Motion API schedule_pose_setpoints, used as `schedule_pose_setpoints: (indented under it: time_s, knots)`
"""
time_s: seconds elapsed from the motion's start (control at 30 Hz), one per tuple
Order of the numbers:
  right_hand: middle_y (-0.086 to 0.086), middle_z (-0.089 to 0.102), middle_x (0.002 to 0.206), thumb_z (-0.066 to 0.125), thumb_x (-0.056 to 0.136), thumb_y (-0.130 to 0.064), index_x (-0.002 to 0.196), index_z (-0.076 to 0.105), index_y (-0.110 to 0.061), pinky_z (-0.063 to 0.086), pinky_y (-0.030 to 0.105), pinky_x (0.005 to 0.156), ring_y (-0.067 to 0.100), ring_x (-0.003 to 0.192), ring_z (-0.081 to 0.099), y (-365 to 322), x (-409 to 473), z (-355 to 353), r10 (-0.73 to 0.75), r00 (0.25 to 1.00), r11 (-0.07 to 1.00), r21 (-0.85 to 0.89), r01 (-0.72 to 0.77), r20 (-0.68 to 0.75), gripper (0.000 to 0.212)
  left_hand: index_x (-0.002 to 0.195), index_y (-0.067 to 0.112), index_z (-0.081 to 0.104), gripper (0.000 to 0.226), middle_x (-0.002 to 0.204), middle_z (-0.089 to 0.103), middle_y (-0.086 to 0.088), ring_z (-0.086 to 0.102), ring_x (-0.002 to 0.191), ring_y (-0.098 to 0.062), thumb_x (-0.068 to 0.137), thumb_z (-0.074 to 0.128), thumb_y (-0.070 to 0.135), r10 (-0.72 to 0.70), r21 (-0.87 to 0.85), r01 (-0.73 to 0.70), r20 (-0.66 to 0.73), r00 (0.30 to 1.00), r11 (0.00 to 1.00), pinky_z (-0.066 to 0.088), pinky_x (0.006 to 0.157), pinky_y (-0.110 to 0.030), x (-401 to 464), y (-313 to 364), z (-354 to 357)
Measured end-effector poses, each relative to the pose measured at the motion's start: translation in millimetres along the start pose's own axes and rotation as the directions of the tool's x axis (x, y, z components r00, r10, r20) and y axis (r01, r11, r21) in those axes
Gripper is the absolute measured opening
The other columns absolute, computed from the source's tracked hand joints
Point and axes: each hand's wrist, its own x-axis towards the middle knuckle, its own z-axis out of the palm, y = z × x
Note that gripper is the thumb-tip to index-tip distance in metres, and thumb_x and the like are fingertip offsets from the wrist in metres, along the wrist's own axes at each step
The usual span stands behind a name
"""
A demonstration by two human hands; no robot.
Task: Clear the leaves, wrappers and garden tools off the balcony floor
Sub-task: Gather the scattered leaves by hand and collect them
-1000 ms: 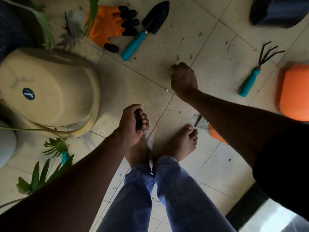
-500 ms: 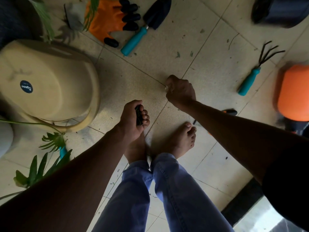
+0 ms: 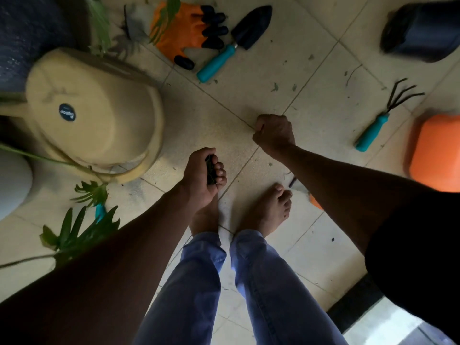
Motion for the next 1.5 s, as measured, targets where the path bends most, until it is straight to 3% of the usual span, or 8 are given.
schedule_pose_setpoints:
  time_s: [0.3,0.5,0.63,0.7,0.8,1.0,1.2,1.5]
  knots:
    - [-0.004,0.074,0.075,0.073,0.077,-0.004,0.080,0.073,-0.013,0.056,0.024,0.066,0.005,0.069,0.069,-99.6,-155.3,-97.8,-0.356,0.924,0.897,0.329,0.297,0.138,0.010,0.067,0.017,0.048,0.036,0.058,0.046,0.000,0.043,0.052,-0.014,0.101,0.049,0.028,0.075,-0.206,-0.067,0.034,0.997,0.976,0.036,0.045,-0.019,-92.7,-20.2,13.6]
    - [-0.001,0.072,0.081,0.069,0.088,-0.014,0.089,0.072,-0.016,0.058,0.036,0.069,0.015,0.071,0.068,-149.5,-259.0,-158.6,-0.564,0.811,0.821,-0.007,0.571,0.156,0.003,0.076,0.015,0.055,0.023,0.082,0.052,-0.009,0.055,0.071,-0.025,0.094,0.060,0.030,0.183,-0.372,-0.173,-0.009,0.983,0.912,0.051,0.065,-0.032,-181.3,-42.4,20.4]
    - [-0.002,0.066,0.082,0.061,0.093,-0.023,0.094,0.071,-0.020,0.052,0.035,0.071,0.017,0.075,0.062,-170.0,-302.1,-176.0,-0.621,0.753,0.738,-0.161,0.655,0.216,0.011,0.101,0.022,0.074,0.020,0.124,0.065,-0.023,0.062,0.116,-0.037,0.095,0.056,0.028,0.174,-0.635,-0.096,0.061,0.983,0.766,0.046,0.110,-0.049,-224.0,-56.1,8.3]
    - [-0.003,0.065,0.081,0.061,0.093,-0.024,0.092,0.070,-0.021,0.052,0.036,0.071,0.016,0.075,0.061,-176.3,-320.4,-175.9,-0.654,0.721,0.700,-0.177,0.692,0.232,0.010,0.075,0.020,0.073,0.023,0.087,0.073,-0.014,0.071,0.082,-0.027,0.092,0.059,0.025,0.199,-0.648,-0.142,0.015,0.980,0.748,0.061,0.078,-0.036,-250.1,-65.4,-0.5]
    - [-0.003,0.065,0.081,0.068,0.091,-0.023,0.089,0.069,-0.018,0.052,0.039,0.071,0.017,0.076,0.061,-181.9,-347.3,-166.0,-0.683,0.690,0.663,-0.193,0.724,0.242,0.005,0.067,0.017,0.057,0.034,0.050,0.059,0.007,0.059,0.046,-0.009,0.100,0.051,0.019,0.237,-0.727,-0.123,0.057,0.970,0.675,0.050,0.046,-0.019,-276.8,-82.6,-14.7]
    - [-0.005,0.065,0.089,0.064,0.087,-0.012,0.094,0.071,-0.019,0.053,0.033,0.071,0.013,0.081,0.061,-179.4,-406.1,-111.7,-0.756,0.585,0.583,-0.106,0.806,0.292,0.012,0.061,0.014,0.053,0.038,0.052,0.046,-0.003,0.050,0.047,-0.019,0.096,0.055,0.029,0.216,-0.823,-0.126,-0.005,0.976,0.554,0.046,0.049,-0.022,-297.5,-141.4,-76.5]
    - [-0.014,0.063,0.093,0.062,0.087,-0.012,0.097,0.067,-0.027,0.051,0.025,0.076,0.004,0.085,0.059,-193.8,-461.7,-33.2,-0.694,0.533,0.555,-0.112,0.824,0.484,0.019,0.074,0.011,0.056,0.030,0.074,0.058,-0.014,0.069,0.066,-0.025,0.100,0.048,0.025,0.201,-0.904,-0.089,-0.004,0.980,0.419,0.049,0.063,-0.030,-307.0,-212.3,-161.6]
    - [-0.015,0.064,0.094,0.064,0.085,-0.021,0.100,0.066,-0.031,0.050,0.019,0.069,0.003,0.083,0.063,-274.2,-575.2,103.6,-0.638,0.391,0.466,-0.072,0.882,0.663,0.018,0.066,0.014,0.051,0.031,0.059,0.051,-0.002,0.054,0.052,-0.017,0.096,0.054,0.021,0.191,-0.984,-0.151,-0.131,0.973,0.096,0.046,0.049,-0.022,-350.7,-268.2,-341.7]
